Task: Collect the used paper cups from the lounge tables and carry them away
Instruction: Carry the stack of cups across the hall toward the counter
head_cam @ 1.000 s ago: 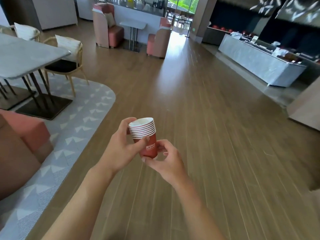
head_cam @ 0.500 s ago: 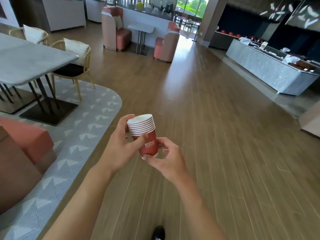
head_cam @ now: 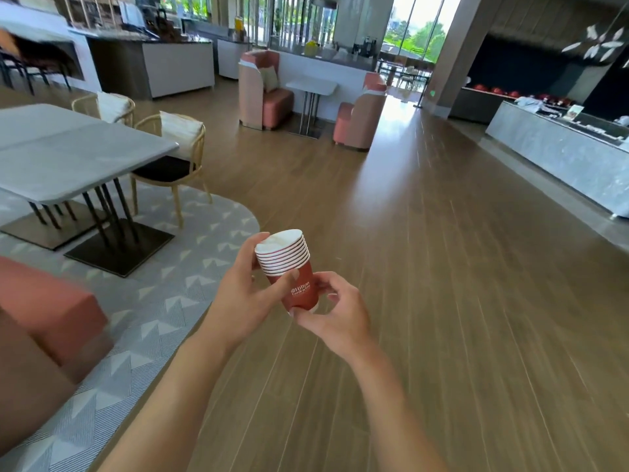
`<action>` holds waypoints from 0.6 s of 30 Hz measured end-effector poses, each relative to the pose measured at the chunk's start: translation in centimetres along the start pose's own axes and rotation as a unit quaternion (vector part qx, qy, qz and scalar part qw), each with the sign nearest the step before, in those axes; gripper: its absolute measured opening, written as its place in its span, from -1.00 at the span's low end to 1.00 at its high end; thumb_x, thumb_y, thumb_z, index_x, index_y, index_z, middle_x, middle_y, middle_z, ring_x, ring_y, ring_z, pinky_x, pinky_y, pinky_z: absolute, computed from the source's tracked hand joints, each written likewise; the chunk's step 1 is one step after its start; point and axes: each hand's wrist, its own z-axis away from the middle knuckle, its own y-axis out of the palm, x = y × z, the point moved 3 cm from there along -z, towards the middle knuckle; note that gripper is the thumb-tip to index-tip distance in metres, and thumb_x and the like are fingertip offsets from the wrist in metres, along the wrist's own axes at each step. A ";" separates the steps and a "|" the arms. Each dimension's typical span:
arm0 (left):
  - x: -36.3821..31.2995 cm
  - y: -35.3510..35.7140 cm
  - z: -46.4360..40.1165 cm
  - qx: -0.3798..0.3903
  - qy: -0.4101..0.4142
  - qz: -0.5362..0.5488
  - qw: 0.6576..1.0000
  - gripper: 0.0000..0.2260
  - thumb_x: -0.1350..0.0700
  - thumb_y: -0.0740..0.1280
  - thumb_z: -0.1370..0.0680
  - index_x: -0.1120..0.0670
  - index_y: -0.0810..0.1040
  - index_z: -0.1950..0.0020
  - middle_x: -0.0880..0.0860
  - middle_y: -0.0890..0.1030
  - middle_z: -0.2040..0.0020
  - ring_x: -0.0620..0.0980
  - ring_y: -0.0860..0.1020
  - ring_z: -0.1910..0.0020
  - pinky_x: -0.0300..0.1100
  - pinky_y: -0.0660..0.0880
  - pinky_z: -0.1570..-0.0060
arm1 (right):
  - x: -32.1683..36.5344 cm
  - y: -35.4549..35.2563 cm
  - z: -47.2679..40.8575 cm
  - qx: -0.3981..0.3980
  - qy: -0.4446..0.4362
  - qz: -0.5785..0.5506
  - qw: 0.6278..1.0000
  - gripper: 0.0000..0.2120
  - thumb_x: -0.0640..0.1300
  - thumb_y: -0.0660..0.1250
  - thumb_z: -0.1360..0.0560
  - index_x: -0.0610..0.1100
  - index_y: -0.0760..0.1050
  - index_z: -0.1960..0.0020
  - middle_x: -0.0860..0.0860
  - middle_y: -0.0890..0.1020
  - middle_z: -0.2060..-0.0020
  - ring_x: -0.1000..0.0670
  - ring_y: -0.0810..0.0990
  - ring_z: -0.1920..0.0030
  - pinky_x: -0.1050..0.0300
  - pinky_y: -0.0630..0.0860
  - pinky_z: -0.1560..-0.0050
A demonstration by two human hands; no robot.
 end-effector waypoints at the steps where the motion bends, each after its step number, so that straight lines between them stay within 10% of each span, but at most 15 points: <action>1: -0.1 1.2 -1.3 0.000 0.001 -0.001 1.000 -0.45 0.00 0.53 -0.57 -0.11 0.40 -0.51 -0.21 0.62 -0.27 -0.27 0.54 -0.28 -0.56 0.39 -0.07 | -0.8 -1.1 -1.2 0.003 0.000 -0.001 1.000 -0.56 0.10 0.61 -0.26 0.21 0.60 -0.10 0.28 0.71 -0.03 0.18 0.66 -0.12 0.54 0.37 -0.05; 18: 2.1 17.4 -16.8 0.036 -0.010 -0.013 0.999 -0.37 -0.29 0.46 -0.46 -0.20 0.40 -0.48 -0.22 0.62 -0.29 -0.19 0.55 -0.32 -0.03 0.50 -0.28 | -13.5 -12.1 -15.6 -0.018 0.026 -0.028 0.999 -0.53 0.13 0.61 -0.24 0.18 0.60 -0.11 0.28 0.71 -0.03 0.18 0.65 -0.12 0.55 0.37 -0.03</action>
